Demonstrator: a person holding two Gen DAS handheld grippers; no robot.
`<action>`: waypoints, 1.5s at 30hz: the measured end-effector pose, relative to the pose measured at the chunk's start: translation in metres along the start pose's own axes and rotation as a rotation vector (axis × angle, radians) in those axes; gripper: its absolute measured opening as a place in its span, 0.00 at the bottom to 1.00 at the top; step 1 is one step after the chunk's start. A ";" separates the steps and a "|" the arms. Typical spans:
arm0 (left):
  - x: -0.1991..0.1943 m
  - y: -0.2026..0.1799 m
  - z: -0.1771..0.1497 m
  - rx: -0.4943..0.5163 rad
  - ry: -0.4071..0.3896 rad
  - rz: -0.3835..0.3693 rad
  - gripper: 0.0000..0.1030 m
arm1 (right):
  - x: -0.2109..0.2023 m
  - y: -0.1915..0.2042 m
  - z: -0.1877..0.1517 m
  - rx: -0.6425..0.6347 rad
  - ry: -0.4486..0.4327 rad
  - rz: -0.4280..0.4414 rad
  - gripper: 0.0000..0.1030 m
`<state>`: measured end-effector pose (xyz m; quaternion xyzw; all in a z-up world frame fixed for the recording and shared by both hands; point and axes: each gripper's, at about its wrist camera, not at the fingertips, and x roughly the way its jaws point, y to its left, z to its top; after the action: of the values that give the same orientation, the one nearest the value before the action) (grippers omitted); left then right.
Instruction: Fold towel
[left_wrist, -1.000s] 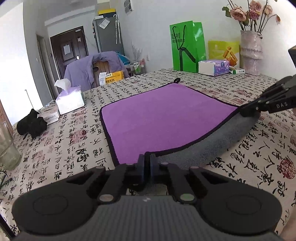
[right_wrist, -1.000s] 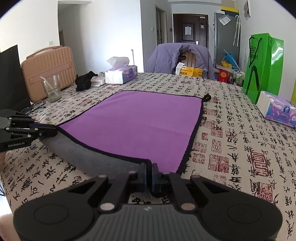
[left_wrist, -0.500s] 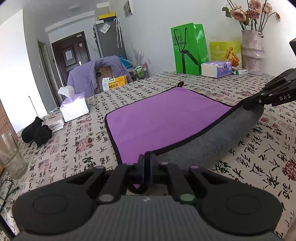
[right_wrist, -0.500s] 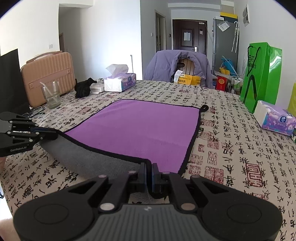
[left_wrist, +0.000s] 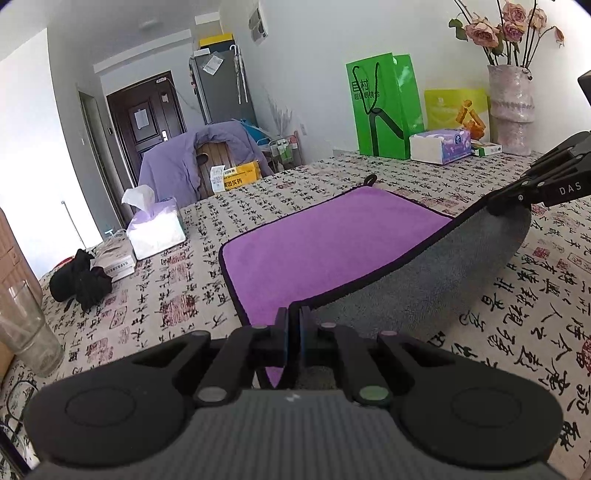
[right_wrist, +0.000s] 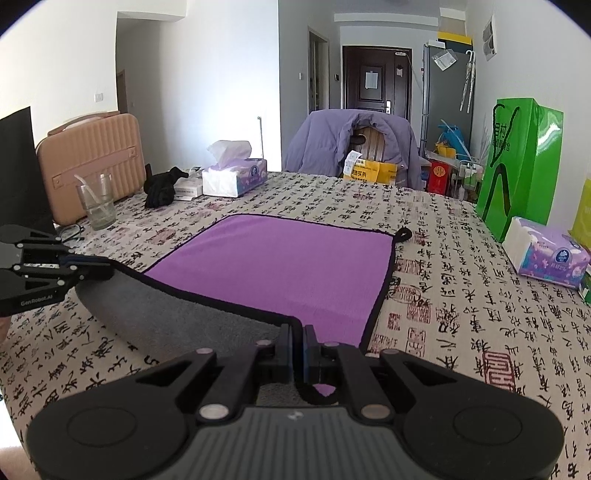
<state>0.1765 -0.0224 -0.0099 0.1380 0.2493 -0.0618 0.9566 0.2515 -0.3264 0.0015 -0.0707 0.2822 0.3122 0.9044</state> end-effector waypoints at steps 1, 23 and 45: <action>0.000 0.001 0.001 0.001 -0.002 0.002 0.06 | 0.001 0.000 0.001 -0.001 -0.001 0.000 0.05; 0.023 0.019 0.026 0.010 -0.011 0.011 0.06 | 0.014 -0.012 0.029 -0.010 -0.012 -0.003 0.05; 0.053 0.033 0.044 0.025 -0.022 0.021 0.06 | 0.041 -0.028 0.050 -0.030 -0.013 -0.001 0.05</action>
<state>0.2487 -0.0070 0.0089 0.1517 0.2365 -0.0564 0.9581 0.3190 -0.3120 0.0189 -0.0824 0.2714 0.3164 0.9052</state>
